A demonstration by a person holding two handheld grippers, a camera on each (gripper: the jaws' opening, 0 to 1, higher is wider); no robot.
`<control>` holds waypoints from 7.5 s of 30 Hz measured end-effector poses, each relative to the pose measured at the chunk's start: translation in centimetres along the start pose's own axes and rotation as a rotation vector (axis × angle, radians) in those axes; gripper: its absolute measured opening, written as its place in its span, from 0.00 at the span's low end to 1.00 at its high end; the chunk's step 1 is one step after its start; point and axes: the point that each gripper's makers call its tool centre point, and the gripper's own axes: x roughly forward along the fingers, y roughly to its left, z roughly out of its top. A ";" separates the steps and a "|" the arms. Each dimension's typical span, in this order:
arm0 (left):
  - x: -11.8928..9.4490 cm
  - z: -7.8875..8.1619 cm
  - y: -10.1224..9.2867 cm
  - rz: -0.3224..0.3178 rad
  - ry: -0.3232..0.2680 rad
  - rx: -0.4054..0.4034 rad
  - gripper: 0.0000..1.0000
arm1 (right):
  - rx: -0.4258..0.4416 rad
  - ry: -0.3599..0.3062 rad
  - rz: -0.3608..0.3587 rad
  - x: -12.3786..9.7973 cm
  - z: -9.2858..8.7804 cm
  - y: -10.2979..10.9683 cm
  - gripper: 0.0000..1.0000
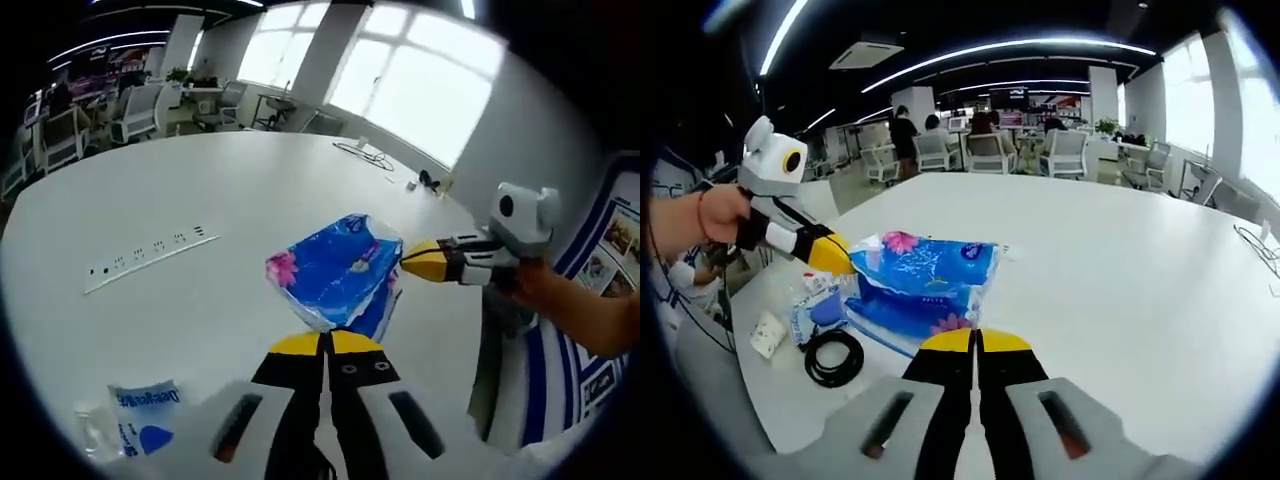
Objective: Arrange the tabletop items into an orderly group along one side of the table until the central work area is clear of visible clutter.
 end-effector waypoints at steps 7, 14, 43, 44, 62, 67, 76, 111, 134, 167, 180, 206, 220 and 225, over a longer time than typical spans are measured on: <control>2.8 -0.6 -0.5 0.001 0.019 -0.022 0.00 | 0.025 0.021 -0.023 -0.1 -1.9 -2.2 0.00; 5.5 -0.9 -0.9 -0.011 0.039 -0.045 0.00 | 0.028 0.052 -0.044 0.2 -3.4 -4.7 0.00; 13.9 -2.4 0.8 -0.009 0.126 -0.138 0.00 | 0.091 0.145 -0.100 3.3 -8.0 -10.5 0.00; 14.0 -2.4 0.8 -0.010 0.128 -0.147 0.00 | 0.092 0.147 -0.102 3.3 -8.1 -10.6 0.00; 16.5 -2.6 0.7 -0.036 0.156 -0.159 0.00 | 0.135 0.177 -0.148 3.7 -9.6 -12.7 0.00; 16.8 -2.9 0.7 -0.035 0.161 -0.159 0.00 | 0.142 0.185 -0.152 3.8 -10.1 -12.8 0.00; 17.1 -3.3 1.0 -0.030 0.162 -0.170 0.00 | 0.157 0.186 -0.156 4.2 -10.5 -13.1 0.00; 16.8 -2.3 0.8 -0.044 0.131 -0.134 0.24 | 0.185 0.186 -0.195 3.7 -11.1 -13.7 0.14; 15.1 -0.7 0.2 -0.061 0.093 -0.089 0.46 | 0.199 0.138 -0.204 2.9 -8.9 -12.9 0.26; 10.5 1.6 0.1 -0.058 0.039 -0.017 0.76 | 0.166 0.110 -0.171 0.8 -6.0 -10.3 0.58; 8.5 1.7 -0.2 -0.067 0.029 -0.009 0.84 | 0.150 0.103 -0.140 0.2 -4.8 -8.4 0.71; 2.7 0.8 0.2 -0.031 -0.013 0.000 0.88 | 0.120 0.075 -0.094 -0.4 -2.7 -4.0 0.71; -1.4 0.0 0.5 0.007 -0.048 -0.018 0.88 | 0.097 0.086 -0.051 -0.7 -2.4 -1.2 0.68; -2.9 -0.6 0.7 0.022 -0.061 -0.028 0.88 | 0.088 0.090 -0.032 -0.5 -2.2 0.1 0.67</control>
